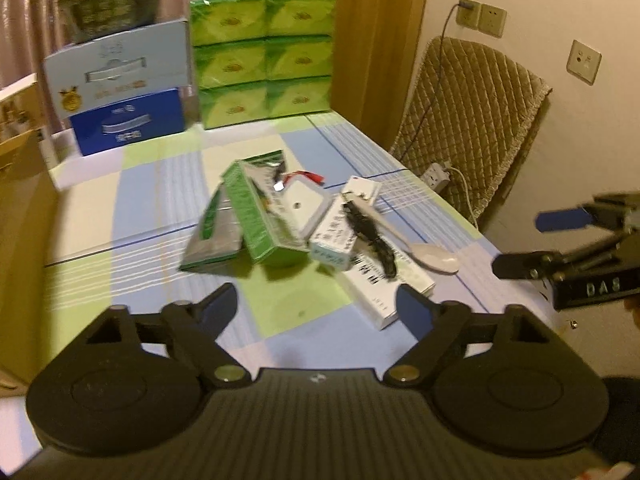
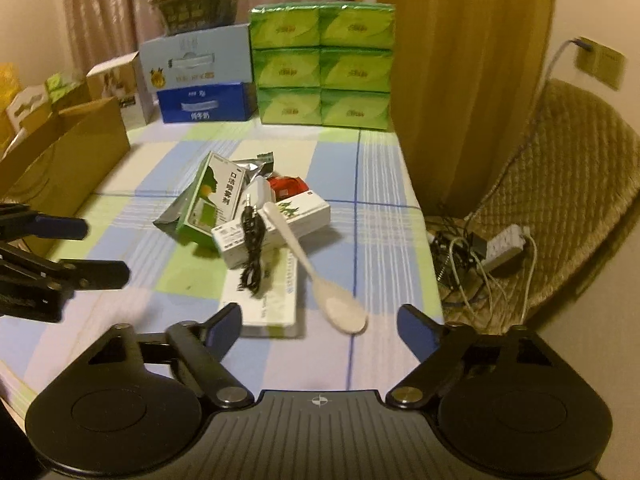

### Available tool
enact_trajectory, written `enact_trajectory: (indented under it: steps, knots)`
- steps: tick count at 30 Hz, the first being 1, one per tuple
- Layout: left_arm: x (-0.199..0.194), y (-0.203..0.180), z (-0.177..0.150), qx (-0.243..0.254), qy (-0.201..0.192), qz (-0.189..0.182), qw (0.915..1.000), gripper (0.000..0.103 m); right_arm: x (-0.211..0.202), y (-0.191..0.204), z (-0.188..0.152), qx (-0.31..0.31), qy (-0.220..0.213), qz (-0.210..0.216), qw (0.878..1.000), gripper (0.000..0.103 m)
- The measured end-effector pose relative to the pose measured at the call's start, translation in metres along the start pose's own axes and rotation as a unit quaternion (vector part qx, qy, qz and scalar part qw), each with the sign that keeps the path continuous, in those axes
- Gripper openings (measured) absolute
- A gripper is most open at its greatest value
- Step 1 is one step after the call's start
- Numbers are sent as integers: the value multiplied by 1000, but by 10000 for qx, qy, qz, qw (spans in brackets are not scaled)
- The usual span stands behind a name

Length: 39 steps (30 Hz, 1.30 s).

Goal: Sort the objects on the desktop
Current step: 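Grasp the black earphone cable with the left tool while the right tool grasps the white spoon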

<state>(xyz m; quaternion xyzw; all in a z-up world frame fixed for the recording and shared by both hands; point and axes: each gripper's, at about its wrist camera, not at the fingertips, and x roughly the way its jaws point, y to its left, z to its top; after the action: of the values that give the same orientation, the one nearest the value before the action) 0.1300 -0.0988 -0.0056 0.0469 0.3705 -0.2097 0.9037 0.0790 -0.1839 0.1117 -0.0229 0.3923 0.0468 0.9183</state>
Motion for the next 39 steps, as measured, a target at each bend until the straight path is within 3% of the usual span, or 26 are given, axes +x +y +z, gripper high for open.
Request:
enact_trajectory:
  steps: [8, 17, 22, 24, 25, 34, 38, 39]
  knots:
    - [47, -30, 9, -38, 34, -384, 9992, 48, 43, -27, 4, -404, 225, 297, 9985, 60]
    - [91, -49, 6, 74, 229, -505, 9984, 22, 77, -42, -6, -773, 347, 605, 9946, 53]
    - [103, -48, 7, -21, 222, -502, 9985, 20, 92, -42, -8, -1025, 354, 656, 9919, 53]
    - [106, -48, 8, -6, 199, -484, 9986, 16, 97, -40, -8, -1171, 336, 656, 9904, 53]
    - [107, -49, 7, -6, 200, -478, 9987, 10, 101, -39, -8, -1251, 343, 669, 9893, 52]
    - [83, -36, -5, 263, 167, -488, 9983, 9, 127, -31, -9, -1571, 439, 877, 9827, 49]
    - [63, -20, -17, 343, 163, -450, 9983, 9, 127, -29, -9, -1438, 469, 946, 9840, 32]
    - [58, -17, -19, 337, 168, -426, 9984, 9, 126, -27, -9, -1410, 479, 952, 9843, 32]
